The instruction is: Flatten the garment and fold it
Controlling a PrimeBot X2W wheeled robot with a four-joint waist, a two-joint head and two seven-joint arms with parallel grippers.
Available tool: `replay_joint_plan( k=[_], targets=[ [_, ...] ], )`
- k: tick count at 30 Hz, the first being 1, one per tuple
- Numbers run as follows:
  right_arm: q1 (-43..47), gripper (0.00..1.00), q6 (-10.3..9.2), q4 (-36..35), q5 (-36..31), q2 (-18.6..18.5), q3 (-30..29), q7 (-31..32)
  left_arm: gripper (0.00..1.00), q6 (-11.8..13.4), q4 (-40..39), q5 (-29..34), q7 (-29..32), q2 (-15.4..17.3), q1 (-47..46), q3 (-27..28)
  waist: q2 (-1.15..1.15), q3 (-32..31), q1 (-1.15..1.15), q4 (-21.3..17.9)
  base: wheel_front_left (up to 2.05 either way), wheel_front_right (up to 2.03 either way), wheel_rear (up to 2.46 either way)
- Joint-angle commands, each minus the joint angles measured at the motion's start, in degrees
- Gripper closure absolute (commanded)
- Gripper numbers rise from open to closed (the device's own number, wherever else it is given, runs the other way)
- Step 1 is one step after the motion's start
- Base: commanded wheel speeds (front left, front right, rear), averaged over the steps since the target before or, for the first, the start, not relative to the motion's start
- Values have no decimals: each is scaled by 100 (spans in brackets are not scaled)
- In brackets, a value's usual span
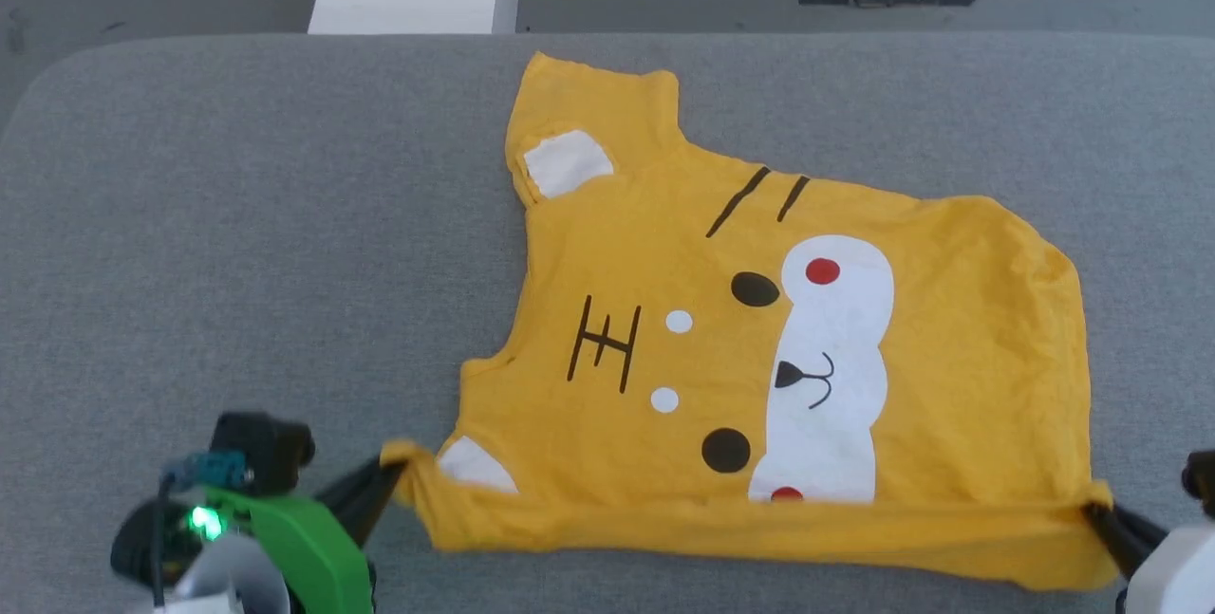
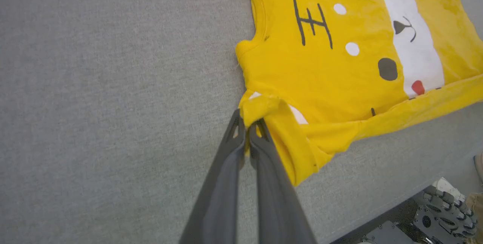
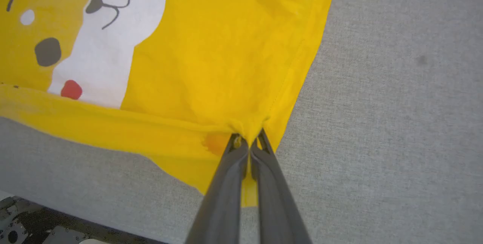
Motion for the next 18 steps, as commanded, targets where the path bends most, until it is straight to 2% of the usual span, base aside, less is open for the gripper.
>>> replay_joint_plan(
  k=[1, 10, 18],
  targets=[
    [-164, 100, -8, -36, -41, -22, -30, -83, 100, 41, -86, 123, -41, 56, -227, 72, 0, 114, 0, -46, 0, 0, 0],
    [-877, 100, -8, 36, -195, -126, -35, -343, 100, -76, -117, 643, -280, 10, -1152, 381, 0, 657, 0, -192, 0, 0, 0],
    [-1536, 100, -8, 405, -335, -177, 188, -550, 100, -275, 418, 857, -773, -359, -1734, 552, 0, 1068, 0, -294, 0, 0, 0]
  ],
)
